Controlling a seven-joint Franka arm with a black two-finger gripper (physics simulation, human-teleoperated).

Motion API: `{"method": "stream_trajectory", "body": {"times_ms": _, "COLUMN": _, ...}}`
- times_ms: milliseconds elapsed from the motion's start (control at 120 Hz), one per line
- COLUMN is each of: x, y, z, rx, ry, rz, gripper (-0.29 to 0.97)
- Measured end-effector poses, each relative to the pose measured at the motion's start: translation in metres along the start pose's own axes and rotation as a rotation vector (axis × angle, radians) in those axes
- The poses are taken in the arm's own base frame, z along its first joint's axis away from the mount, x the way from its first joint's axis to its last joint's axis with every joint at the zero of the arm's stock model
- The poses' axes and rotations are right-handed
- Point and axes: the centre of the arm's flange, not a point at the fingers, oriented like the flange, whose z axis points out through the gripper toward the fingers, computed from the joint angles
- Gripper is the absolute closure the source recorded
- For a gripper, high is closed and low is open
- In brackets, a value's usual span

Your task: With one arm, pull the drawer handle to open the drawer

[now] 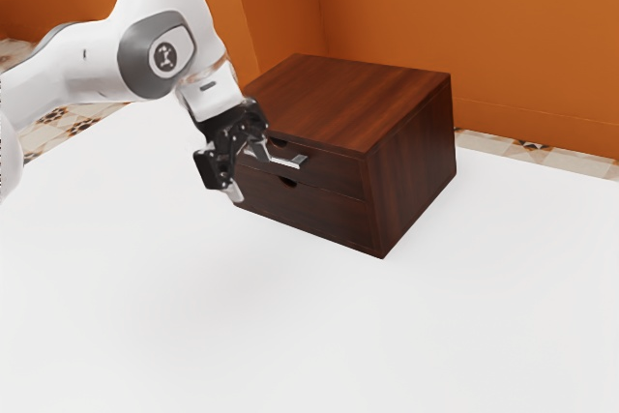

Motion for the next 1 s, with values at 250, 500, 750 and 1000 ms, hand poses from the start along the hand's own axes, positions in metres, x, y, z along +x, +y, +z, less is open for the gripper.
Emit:
{"method": "stream_trajectory", "body": {"times_ms": 250, "x": -0.003, "y": -0.006, "z": 0.0, "rx": 0.059, "ry": 0.014, "rz": 0.132, "gripper": 0.0}}
{"method": "stream_trajectory", "body": {"times_ms": 500, "x": -0.004, "y": -0.01, "z": 0.008, "rx": 0.093, "ry": 0.025, "rz": 0.228, "gripper": 0.0}}
{"method": "stream_trajectory", "body": {"times_ms": 750, "x": -0.006, "y": -0.015, "z": 0.007, "rx": 0.14, "ry": 0.017, "rz": 0.296, "gripper": 0.0}}
{"method": "stream_trajectory", "body": {"times_ms": 1000, "x": -0.011, "y": -0.018, "z": 0.014, "rx": 0.168, "ry": 0.01, "rz": 0.331, "gripper": 0.0}}
